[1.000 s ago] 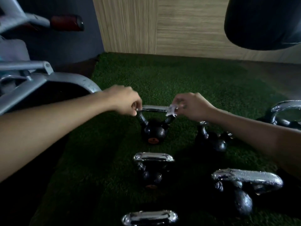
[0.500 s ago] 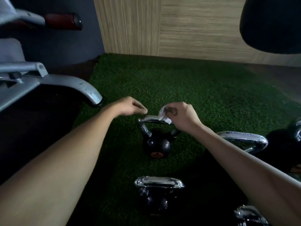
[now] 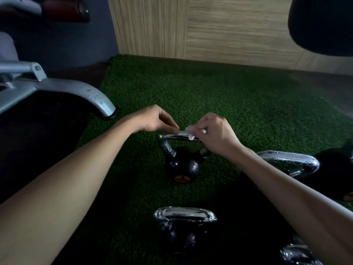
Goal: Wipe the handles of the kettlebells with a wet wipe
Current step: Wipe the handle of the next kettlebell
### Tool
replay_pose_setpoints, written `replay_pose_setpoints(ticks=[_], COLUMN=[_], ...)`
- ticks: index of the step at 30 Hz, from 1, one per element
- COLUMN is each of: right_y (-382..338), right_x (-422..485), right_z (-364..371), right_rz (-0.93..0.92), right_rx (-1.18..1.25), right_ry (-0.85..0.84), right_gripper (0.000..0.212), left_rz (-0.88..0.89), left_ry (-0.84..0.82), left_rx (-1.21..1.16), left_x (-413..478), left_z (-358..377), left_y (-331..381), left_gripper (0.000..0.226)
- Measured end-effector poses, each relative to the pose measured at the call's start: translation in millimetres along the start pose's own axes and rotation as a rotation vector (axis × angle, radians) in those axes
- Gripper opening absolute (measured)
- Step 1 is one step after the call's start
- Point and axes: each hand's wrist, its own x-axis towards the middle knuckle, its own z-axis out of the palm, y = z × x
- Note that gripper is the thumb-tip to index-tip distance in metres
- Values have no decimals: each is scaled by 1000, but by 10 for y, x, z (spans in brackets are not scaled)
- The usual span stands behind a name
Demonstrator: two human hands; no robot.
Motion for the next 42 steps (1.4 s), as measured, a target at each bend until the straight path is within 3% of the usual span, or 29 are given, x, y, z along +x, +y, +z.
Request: replay_pose_setpoints(ticks=[2, 6, 11, 14, 19, 25, 31, 35, 42], right_y=[-46, -82, 61, 3, -56, -32, -496, -476, -302], right_x=[58, 98, 20, 44, 17, -197, -161, -316, -481], right_z=[-49, -89, -206, -154, -173, -219, 81, 220, 333], right_rz=[25, 25, 40, 46, 84, 103, -48, -34, 173], right_rx=[22, -35, -139, -180, -216, -119, -157, -38, 188], right_ry=[-12, -87, -118, -115, -119, -38, -46, 90, 328], right_gripper=[10, 30, 22, 5, 12, 19, 18, 21, 26], left_rz=[4, 24, 83, 122, 163, 124, 81, 107, 174], left_ry=[-23, -42, -40, -18, 55, 51, 114, 191, 276], left_rx=[56, 202, 360, 461, 621, 596, 557, 535, 538], left_x=[-6, 10, 9, 16, -159, -421, -664, -781, -686], left_z=[-20, -40, 40, 128, 138, 52, -2, 16, 65], left_y=[62, 182, 344, 398, 440, 354, -100, -346, -354], left_gripper=[24, 23, 38, 41, 37, 41, 39, 46, 55])
